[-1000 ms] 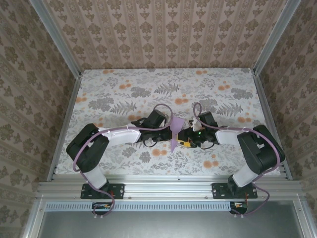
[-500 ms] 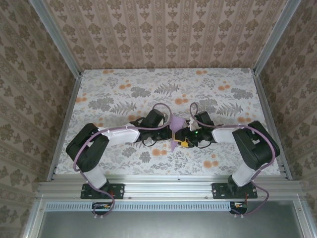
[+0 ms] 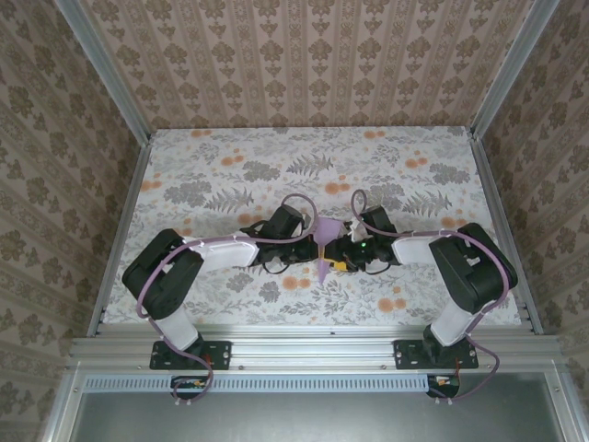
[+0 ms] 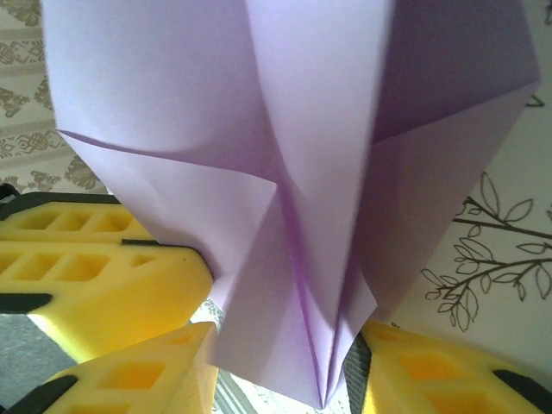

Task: Fold a paper plane with a square sheet of paper (pick it up from the middle)
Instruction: Turn over a paper plane at the center of the table.

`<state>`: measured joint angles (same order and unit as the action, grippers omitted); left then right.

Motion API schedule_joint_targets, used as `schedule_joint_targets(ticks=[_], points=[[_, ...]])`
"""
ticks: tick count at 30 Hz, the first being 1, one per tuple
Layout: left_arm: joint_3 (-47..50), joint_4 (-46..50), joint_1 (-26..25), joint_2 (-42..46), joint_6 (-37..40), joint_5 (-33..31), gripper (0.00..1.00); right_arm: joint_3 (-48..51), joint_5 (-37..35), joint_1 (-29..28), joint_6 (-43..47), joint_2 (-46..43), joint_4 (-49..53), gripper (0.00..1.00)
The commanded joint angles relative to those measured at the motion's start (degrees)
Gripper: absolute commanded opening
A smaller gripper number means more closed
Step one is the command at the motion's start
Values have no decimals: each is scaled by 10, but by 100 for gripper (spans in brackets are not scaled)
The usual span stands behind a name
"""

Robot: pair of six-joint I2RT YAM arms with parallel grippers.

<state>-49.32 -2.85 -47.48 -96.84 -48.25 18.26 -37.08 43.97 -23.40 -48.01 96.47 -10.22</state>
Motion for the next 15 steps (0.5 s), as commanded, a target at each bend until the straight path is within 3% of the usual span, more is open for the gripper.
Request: schedule_joint_targets(ticks=[1, 15], points=[[10, -18, 5, 1, -14, 11, 7, -15, 3, -7, 5, 15, -3, 42], [23, -29, 6, 4, -22, 9, 8, -54, -43, -21, 57, 30, 78, 23]])
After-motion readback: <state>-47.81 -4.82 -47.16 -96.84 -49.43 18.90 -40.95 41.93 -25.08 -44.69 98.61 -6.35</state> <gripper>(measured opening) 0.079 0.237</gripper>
